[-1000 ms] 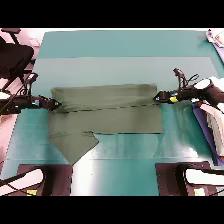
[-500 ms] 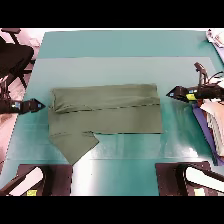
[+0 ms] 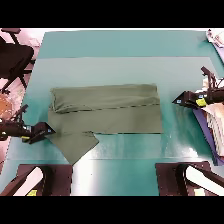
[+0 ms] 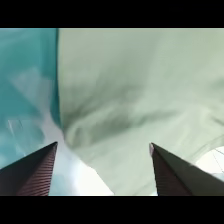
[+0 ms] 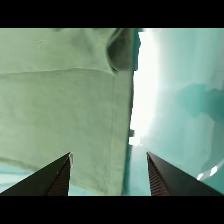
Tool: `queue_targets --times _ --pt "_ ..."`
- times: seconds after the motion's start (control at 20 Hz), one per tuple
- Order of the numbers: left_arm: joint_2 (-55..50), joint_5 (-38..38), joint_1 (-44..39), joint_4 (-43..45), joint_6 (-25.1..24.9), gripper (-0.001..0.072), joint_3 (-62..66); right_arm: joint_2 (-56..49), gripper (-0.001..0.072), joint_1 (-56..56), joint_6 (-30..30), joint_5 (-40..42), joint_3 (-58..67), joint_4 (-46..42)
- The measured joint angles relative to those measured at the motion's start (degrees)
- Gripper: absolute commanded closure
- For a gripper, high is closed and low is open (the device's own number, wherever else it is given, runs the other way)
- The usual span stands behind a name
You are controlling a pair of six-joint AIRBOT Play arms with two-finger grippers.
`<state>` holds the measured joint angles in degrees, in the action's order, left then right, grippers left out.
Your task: Fold the shirts.
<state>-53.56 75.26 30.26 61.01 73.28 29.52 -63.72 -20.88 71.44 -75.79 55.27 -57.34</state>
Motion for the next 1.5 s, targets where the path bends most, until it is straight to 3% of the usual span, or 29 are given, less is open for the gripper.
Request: queue_targets --times 0.25,0.3,0.4,0.5,0.85,1.1,1.35,1.4,1.5 --pt "0.28 -2.40 0.04 -0.52 2.69 0.0017 -3.32 1.22 0.0178 -1.55 0.68 -0.22 0.00 -0.87" --pt "0.35 -2.73 0.07 -0.59 3.10 0.0055 -3.54 1.33 0.0178 -1.66 0.81 -0.20 0.00 -0.98" --pt "0.28 -4.70 0.04 -0.59 3.08 0.0413 -4.02 1.44 0.0179 -1.77 0.90 0.00 0.00 -1.03" --pt "0.09 -7.19 0.02 -0.48 1.64 0.0676 -4.31 1.51 0.0180 -1.88 0.94 0.22 0.00 -1.20" --pt "0.20 -6.16 0.00 -9.20 -6.08 0.0681 -4.35 1.62 0.0187 -1.90 1.97 -3.04 -0.94 -2.69" --pt "0.20 -5.14 0.00 -12.07 -8.52 0.0681 -4.35 5.73 0.0188 -1.90 4.50 -5.57 -13.11 -3.54" --pt "0.20 -4.68 0.00 -13.00 -9.11 0.0680 -4.35 11.56 0.0211 -1.90 5.42 -1.25 -25.53 -3.63" --pt "0.20 -4.57 0.00 -13.11 -9.14 0.0681 -4.35 12.07 0.0252 -1.90 5.44 0.13 -26.99 -3.65" --pt "0.20 -4.46 0.00 -13.29 -9.20 0.0681 -4.35 12.24 0.0266 -1.90 5.14 2.60 -29.22 -3.19"
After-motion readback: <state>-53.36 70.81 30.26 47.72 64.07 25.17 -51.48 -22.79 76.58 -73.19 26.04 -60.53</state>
